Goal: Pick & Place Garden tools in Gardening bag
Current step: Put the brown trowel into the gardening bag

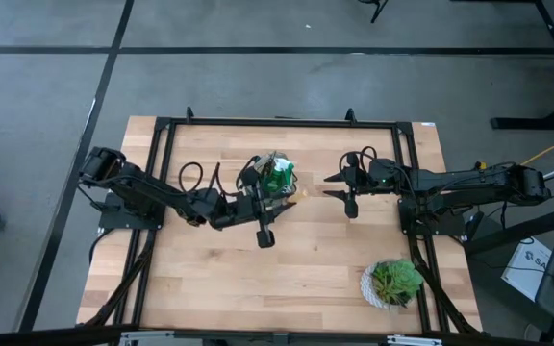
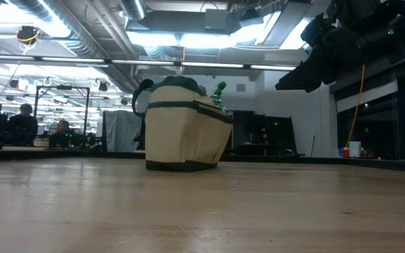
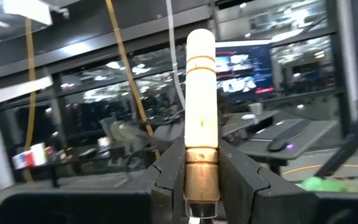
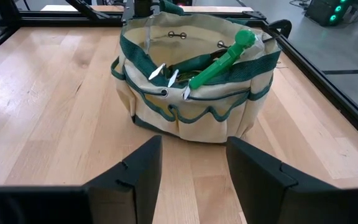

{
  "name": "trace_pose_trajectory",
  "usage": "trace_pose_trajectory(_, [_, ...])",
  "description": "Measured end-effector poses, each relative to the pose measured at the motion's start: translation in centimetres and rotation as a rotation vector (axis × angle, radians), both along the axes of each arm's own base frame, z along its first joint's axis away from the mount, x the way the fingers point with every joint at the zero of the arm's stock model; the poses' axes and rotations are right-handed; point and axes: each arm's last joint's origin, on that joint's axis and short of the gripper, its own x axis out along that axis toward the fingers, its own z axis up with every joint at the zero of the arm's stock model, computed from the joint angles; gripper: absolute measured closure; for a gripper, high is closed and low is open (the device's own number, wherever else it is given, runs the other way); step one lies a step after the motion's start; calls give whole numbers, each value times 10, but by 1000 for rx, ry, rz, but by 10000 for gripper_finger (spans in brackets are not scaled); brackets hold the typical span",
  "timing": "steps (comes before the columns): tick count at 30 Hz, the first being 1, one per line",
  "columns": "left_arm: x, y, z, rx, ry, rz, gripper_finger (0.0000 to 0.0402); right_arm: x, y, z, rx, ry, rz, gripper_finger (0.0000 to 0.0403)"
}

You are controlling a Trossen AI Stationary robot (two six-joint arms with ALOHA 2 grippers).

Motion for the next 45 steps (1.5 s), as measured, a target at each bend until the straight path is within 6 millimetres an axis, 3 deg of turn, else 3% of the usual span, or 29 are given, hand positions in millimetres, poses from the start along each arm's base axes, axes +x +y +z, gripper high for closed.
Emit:
trace_pose_trajectory(13, [1, 13, -2, -87, 7, 146, 332, 0, 0, 0, 0, 0, -1, 222])
trace_pose_trajectory(45, [9, 61, -29, -277, 175, 421, 332, 0, 0, 0, -2, 0, -5, 222])
